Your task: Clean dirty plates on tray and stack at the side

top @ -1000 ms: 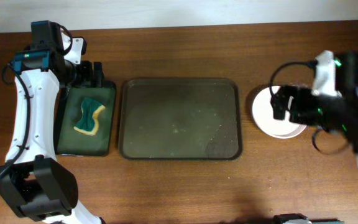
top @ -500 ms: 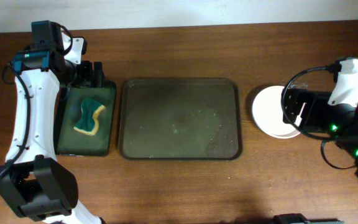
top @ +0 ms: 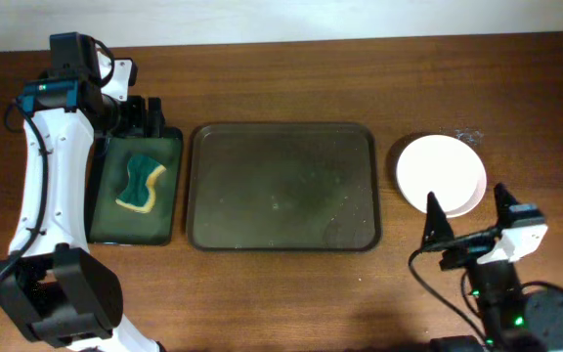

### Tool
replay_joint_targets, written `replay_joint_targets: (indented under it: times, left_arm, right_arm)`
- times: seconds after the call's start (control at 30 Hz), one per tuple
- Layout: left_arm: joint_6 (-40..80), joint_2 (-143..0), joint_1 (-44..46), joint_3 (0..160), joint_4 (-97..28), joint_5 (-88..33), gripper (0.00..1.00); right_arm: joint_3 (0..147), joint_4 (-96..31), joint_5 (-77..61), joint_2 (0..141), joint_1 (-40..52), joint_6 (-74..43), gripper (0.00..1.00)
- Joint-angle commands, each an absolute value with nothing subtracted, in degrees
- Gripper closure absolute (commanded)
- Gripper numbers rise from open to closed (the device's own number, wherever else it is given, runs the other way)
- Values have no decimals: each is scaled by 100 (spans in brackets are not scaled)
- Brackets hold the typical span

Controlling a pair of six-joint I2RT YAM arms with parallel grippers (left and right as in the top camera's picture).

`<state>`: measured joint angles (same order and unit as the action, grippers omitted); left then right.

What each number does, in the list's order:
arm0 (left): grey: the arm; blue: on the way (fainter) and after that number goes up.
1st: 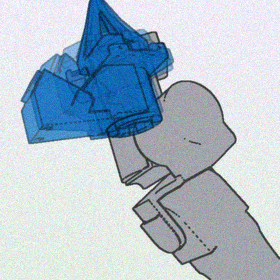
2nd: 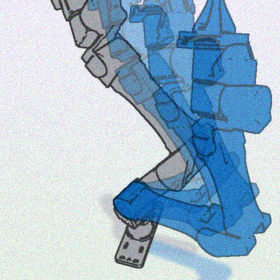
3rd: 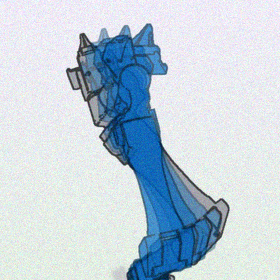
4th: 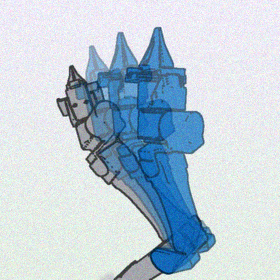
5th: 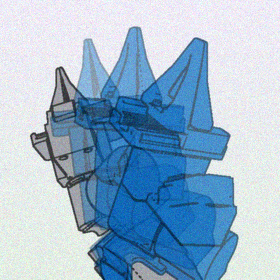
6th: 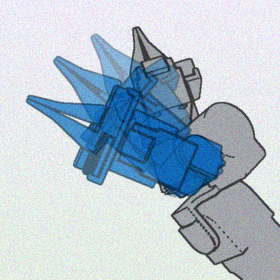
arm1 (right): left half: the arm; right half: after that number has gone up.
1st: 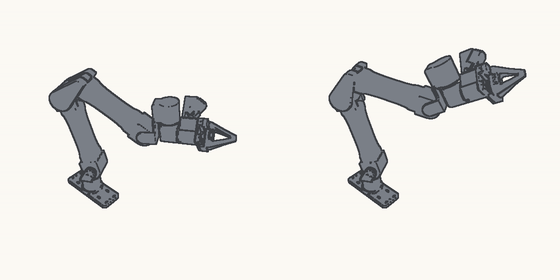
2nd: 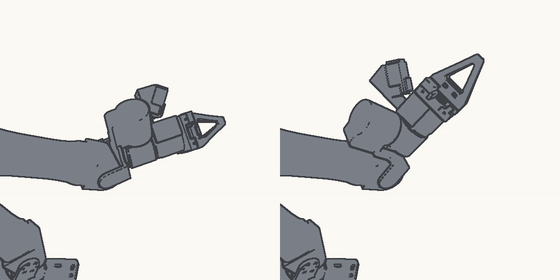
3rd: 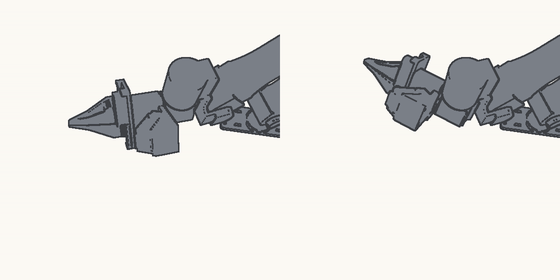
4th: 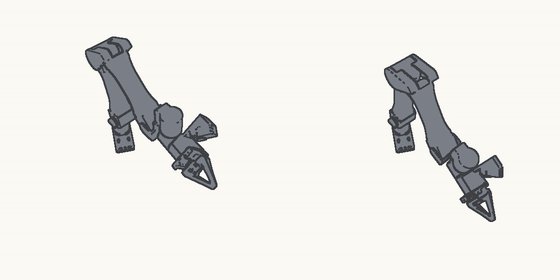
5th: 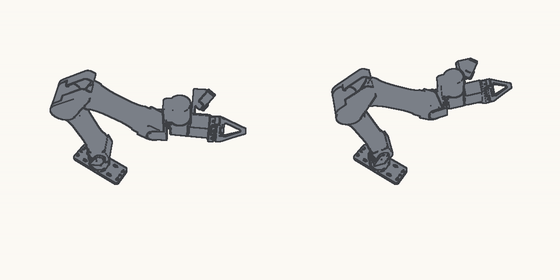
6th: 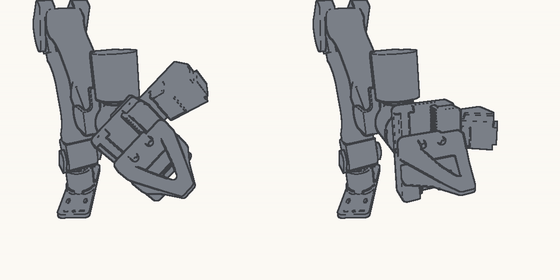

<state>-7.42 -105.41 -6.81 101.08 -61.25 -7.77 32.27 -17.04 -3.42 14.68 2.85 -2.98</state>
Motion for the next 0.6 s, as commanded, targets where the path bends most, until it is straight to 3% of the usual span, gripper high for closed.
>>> replay_joint_targets:
  times: [0.0,0.43,0.57]
  left_arm:
    - [-672,-10551,-692,10114,-6119,-860,1]
    - [-672,-10551,-692,10114,-6119,-860,0]
    - [-672,-10551,-692,10114,-6119,-860,1]
  right_arm:
    - [2121,-1046,-276,792,338,-276,2]
    - [25,1339,-246,19,338,-276,2]
    - [32,1253,-158,19,338,-276,2]
